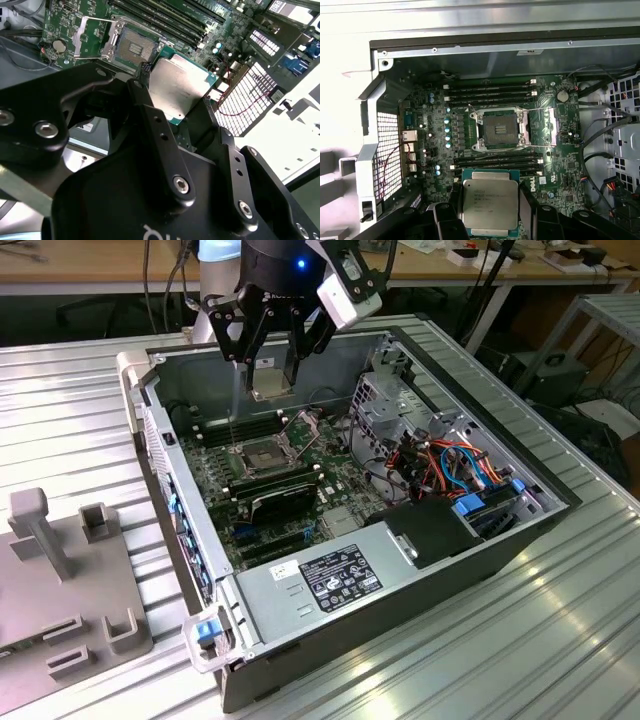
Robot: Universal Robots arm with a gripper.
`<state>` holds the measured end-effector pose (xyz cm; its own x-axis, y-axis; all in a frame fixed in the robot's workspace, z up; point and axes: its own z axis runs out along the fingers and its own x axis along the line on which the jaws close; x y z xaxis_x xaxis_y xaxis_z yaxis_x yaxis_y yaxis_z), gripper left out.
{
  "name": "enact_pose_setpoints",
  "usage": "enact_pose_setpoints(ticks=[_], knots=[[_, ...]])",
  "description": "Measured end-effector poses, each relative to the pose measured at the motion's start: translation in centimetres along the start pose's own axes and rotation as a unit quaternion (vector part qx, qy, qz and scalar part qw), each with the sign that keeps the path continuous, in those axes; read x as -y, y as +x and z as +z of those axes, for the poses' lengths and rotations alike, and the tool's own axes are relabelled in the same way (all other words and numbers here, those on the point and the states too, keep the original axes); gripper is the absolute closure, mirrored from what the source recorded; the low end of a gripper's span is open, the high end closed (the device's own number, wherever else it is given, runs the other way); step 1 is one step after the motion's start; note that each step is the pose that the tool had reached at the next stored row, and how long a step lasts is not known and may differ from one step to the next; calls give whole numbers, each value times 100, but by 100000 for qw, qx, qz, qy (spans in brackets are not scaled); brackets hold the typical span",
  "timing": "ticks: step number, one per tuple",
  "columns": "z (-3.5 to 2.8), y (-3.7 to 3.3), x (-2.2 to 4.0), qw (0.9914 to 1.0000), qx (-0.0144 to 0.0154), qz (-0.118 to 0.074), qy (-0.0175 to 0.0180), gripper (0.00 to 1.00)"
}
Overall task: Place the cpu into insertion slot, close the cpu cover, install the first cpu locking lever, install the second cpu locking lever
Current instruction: 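Place the cpu into insertion slot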
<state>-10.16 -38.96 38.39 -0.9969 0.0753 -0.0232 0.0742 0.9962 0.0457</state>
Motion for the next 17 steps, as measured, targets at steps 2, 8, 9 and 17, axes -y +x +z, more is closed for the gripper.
enact_pose_setpoints(ticks=[2, 8, 9, 17], knots=[[0, 0, 0, 99999, 17, 375, 6, 46], [0, 0, 0, 99977, 99, 2158, 47, 46], [0, 0, 0, 99970, 112, 2447, 52, 46], [0, 1, 0, 99912, 192, 4196, 93, 46]])
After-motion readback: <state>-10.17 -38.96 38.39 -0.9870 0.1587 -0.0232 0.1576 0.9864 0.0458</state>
